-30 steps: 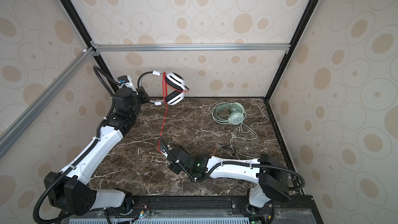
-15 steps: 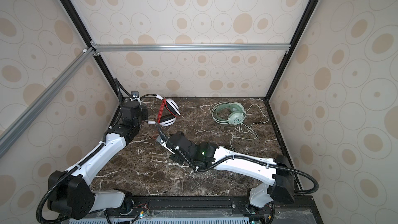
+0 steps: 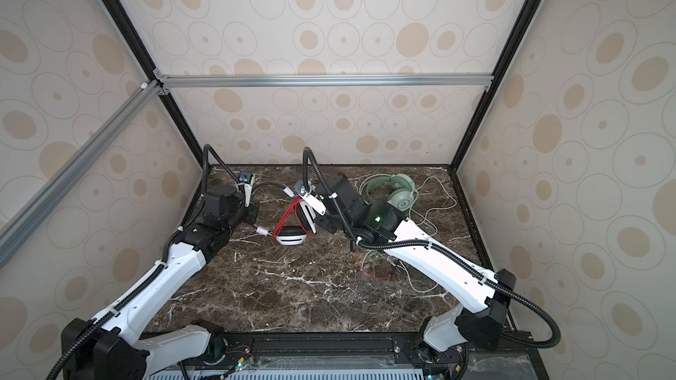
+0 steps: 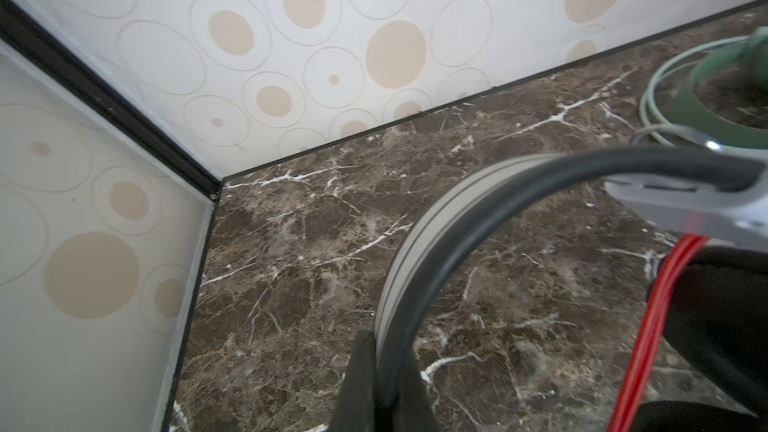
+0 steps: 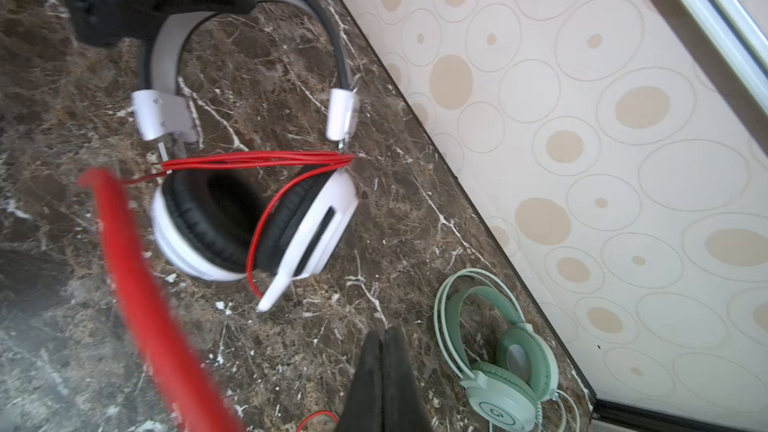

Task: Wrap the headphones
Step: 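Swing the right gripper with the red cable up over the headphones, then pass the cable around the earcups with the right gripper while the left raises them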

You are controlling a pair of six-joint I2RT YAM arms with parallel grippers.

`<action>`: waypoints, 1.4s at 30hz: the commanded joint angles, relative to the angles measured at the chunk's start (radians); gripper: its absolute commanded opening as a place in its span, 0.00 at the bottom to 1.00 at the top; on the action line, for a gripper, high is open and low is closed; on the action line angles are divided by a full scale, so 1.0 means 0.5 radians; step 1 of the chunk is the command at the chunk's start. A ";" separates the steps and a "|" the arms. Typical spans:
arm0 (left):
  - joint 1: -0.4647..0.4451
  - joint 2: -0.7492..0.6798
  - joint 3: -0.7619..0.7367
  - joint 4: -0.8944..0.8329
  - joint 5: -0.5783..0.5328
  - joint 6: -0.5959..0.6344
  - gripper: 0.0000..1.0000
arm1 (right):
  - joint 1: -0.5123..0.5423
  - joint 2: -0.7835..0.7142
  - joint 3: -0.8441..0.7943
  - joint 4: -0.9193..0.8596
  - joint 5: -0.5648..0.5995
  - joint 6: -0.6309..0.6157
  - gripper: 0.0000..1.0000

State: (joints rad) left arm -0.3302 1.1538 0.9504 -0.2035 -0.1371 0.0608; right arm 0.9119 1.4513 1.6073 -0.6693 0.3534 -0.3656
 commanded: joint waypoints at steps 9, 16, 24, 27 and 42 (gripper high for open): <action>-0.075 -0.268 0.067 -0.178 0.603 -0.071 0.00 | -0.446 0.159 0.212 -0.125 -0.394 0.036 0.00; -0.074 -0.431 0.079 -0.182 0.863 -0.173 0.00 | -0.585 0.139 -0.017 0.021 -0.578 0.183 0.01; -0.075 -0.513 0.159 -0.162 1.061 -0.256 0.00 | -0.677 0.089 -0.251 0.193 -0.753 0.320 0.02; -0.076 -0.513 0.204 -0.148 1.094 -0.292 0.00 | -0.712 0.062 -0.348 0.285 -0.863 0.390 0.02; -0.076 -0.468 0.405 0.069 1.285 -0.497 0.00 | -0.716 -0.074 -0.775 0.709 -1.231 0.570 0.06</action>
State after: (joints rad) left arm -0.3622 0.9314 1.0592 -0.3008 0.4011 -0.1059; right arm 0.5617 1.4357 1.2587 -0.3744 -0.2146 -0.1074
